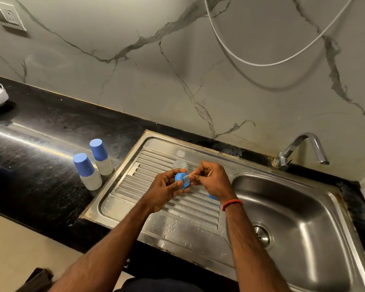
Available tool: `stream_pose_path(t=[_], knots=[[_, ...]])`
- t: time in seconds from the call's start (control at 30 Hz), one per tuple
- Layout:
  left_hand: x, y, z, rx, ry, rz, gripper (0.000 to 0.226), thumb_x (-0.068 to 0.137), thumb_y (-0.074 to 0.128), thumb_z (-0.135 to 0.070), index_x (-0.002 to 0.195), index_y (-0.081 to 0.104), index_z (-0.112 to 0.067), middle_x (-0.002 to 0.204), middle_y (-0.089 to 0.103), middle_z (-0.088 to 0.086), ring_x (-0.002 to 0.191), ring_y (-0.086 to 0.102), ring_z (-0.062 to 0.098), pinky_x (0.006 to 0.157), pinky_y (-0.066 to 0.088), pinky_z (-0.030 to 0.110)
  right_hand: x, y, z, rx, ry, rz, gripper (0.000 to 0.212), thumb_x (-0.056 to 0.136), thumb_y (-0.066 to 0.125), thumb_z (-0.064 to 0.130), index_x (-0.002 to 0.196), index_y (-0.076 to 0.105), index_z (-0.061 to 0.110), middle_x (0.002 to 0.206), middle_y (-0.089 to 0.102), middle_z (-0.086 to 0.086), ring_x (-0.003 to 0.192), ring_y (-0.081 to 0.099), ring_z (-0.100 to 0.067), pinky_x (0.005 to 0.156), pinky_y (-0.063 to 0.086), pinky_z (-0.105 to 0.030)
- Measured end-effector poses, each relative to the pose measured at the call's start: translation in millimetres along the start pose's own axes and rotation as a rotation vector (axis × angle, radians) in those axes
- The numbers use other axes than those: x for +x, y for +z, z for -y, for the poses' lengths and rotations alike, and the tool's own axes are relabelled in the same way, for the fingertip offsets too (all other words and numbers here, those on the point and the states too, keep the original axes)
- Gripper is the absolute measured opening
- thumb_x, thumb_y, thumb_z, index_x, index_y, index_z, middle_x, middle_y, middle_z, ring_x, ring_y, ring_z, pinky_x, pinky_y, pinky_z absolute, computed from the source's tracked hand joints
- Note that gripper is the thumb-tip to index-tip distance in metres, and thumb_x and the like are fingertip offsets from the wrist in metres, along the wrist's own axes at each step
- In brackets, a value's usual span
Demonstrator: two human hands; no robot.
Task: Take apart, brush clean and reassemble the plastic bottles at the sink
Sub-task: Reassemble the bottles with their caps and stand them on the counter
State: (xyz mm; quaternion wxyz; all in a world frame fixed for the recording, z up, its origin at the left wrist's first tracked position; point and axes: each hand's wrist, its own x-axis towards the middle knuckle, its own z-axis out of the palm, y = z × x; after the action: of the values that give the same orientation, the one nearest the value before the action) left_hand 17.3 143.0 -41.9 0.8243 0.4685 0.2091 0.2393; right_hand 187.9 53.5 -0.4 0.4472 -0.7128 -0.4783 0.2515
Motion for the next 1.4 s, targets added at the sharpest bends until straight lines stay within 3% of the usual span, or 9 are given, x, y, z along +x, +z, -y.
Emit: stream_pose_path(t=[0.27, 0.5, 0.7, 0.9, 1.03, 1.13, 1.27, 1.4], knots=[[5, 7, 1, 0.048, 0.034, -0.184, 0.054, 0.08, 0.071, -0.015, 0.131, 0.059, -0.003, 0.115, 0.073, 0.016, 0.108, 0.071, 0.035, 0.09, 0.059, 0.044, -1, 5, 7, -0.12, -0.201, -0.022, 0.014, 0.082, 0.081, 0.019, 0.078, 0.072, 0.009, 0.076, 0.072, -0.003, 0.074, 0.069, -0.012, 0.072, 0.06, -0.026], [4, 6, -1, 0.018, 0.064, -0.192, 0.055, 0.08, 0.071, -0.016, 0.132, 0.058, -0.003, 0.115, 0.073, 0.016, 0.108, 0.07, 0.035, 0.091, 0.059, 0.045, 0, 7, 13, -0.245, -0.292, -0.042, 0.014, 0.086, 0.077, 0.014, 0.078, 0.068, 0.007, 0.077, 0.071, -0.008, 0.075, 0.068, -0.017, 0.072, 0.061, -0.033], [2, 6, -8, -0.042, 0.041, -0.089, 0.05, 0.081, 0.068, -0.014, 0.129, 0.057, -0.007, 0.12, 0.072, 0.013, 0.11, 0.069, 0.034, 0.087, 0.061, 0.038, -2, -2, 18, -0.136, -0.19, -0.032, 0.014, 0.083, 0.079, 0.018, 0.088, 0.069, 0.009, 0.084, 0.071, 0.0, 0.08, 0.067, -0.006, 0.075, 0.057, -0.018], [1, 4, -4, -0.058, 0.021, -0.082, 0.048, 0.085, 0.063, -0.013, 0.132, 0.056, -0.006, 0.123, 0.07, 0.014, 0.113, 0.068, 0.036, 0.089, 0.06, 0.039, -10, -1, 14, -0.017, -0.072, -0.024, 0.014, 0.084, 0.078, 0.019, 0.092, 0.067, 0.016, 0.089, 0.071, 0.004, 0.083, 0.066, -0.002, 0.074, 0.054, -0.013], [0, 3, 2, -0.019, -0.004, -0.121, 0.049, 0.086, 0.063, -0.017, 0.133, 0.058, -0.008, 0.126, 0.068, 0.016, 0.114, 0.067, 0.037, 0.091, 0.059, 0.042, -13, -3, 14, -0.006, -0.025, 0.013, 0.016, 0.086, 0.076, 0.02, 0.098, 0.066, 0.017, 0.094, 0.069, 0.006, 0.088, 0.066, -0.005, 0.075, 0.054, -0.016], [0, 3, 3, 0.016, -0.009, -0.138, 0.051, 0.086, 0.063, -0.023, 0.134, 0.058, -0.007, 0.125, 0.068, 0.018, 0.11, 0.069, 0.037, 0.087, 0.061, 0.039, -14, -7, 13, -0.025, 0.003, 0.083, 0.034, 0.081, 0.081, 0.018, 0.11, 0.064, 0.021, 0.104, 0.068, 0.006, 0.095, 0.067, -0.01, 0.082, 0.057, -0.023], [0, 7, 3, 0.106, -0.019, -0.137, 0.051, 0.09, 0.056, -0.038, 0.131, 0.06, -0.007, 0.111, 0.073, 0.015, 0.092, 0.071, 0.027, 0.076, 0.061, 0.033, -14, -9, 11, -0.054, -0.018, 0.142, 0.052, 0.074, 0.086, 0.015, 0.121, 0.064, 0.023, 0.108, 0.067, 0.007, 0.094, 0.067, -0.008, 0.08, 0.057, -0.018], [2, 10, 3, 0.211, -0.024, -0.133, 0.05, 0.092, 0.05, -0.047, 0.123, 0.064, -0.01, 0.099, 0.074, 0.012, 0.084, 0.07, 0.019, 0.069, 0.057, 0.03, -11, -12, 7, -0.067, -0.036, 0.08, 0.042, 0.076, 0.083, 0.011, 0.115, 0.07, 0.021, 0.105, 0.071, 0.005, 0.092, 0.067, -0.006, 0.079, 0.054, -0.016]])
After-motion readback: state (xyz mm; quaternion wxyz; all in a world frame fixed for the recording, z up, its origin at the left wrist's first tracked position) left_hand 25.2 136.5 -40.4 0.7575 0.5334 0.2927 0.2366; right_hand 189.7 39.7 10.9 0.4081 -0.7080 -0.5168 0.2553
